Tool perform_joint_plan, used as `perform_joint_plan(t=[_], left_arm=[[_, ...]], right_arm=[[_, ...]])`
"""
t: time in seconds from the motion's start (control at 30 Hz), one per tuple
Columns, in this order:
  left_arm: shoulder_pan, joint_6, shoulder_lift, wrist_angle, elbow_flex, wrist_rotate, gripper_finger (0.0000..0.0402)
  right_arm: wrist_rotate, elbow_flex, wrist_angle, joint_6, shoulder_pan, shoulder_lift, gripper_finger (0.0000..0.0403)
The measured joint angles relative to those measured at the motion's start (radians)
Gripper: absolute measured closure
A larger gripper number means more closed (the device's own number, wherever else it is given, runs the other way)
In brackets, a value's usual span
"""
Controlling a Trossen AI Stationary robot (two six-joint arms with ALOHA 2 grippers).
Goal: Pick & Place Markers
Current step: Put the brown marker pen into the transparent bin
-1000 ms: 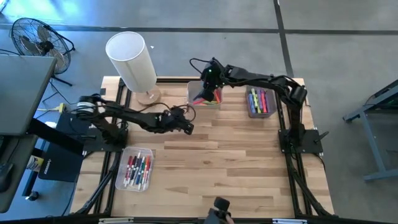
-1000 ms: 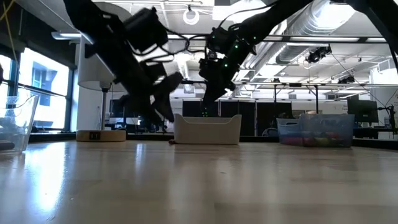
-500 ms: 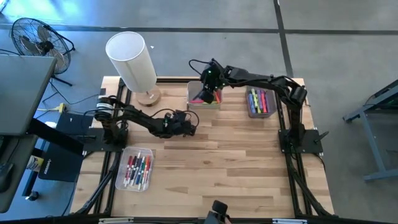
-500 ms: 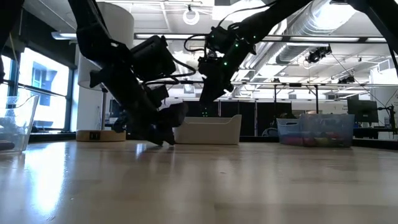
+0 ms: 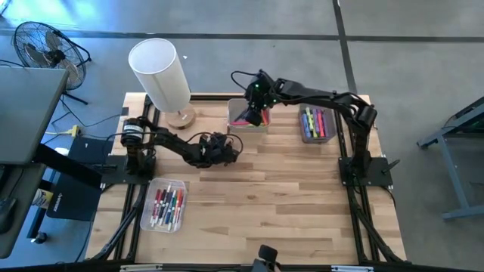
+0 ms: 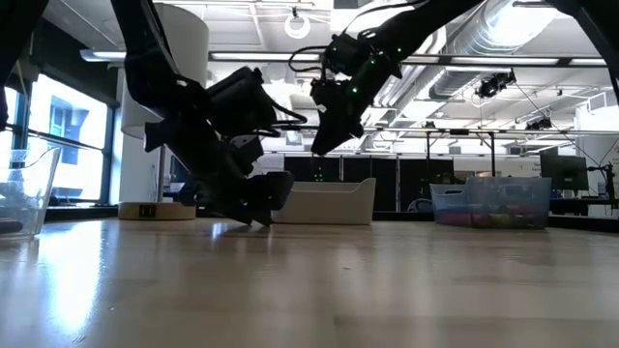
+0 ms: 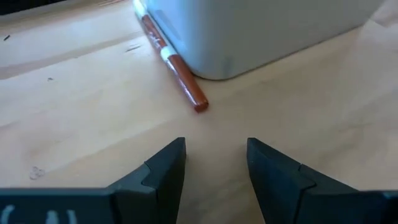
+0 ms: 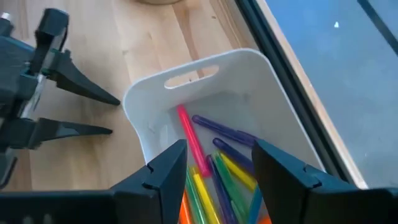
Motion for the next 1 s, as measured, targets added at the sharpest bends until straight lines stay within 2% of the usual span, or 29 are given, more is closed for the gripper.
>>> perform_joint_plan(t=[0.43,0.87,1.0], left_arm=[[0.095,-0.016,0.001,0.039,-0.002,0.032,0.0236],[0.106,-0.083,0.002,0.024,-0.003,-0.030,0.0236],[0.111,-0.094,0.002,0.026,-0.003,-0.021,0.0236]], right_arm=[[0.000,0.000,0.011,-0.026,0.000,-0.031,0.0236],[0.000,0.000,0.005,-0.025,0.000,-0.031,0.0234],[0.000,0.000,0.005,-0.024,0.000,-0.031,0.0233]])
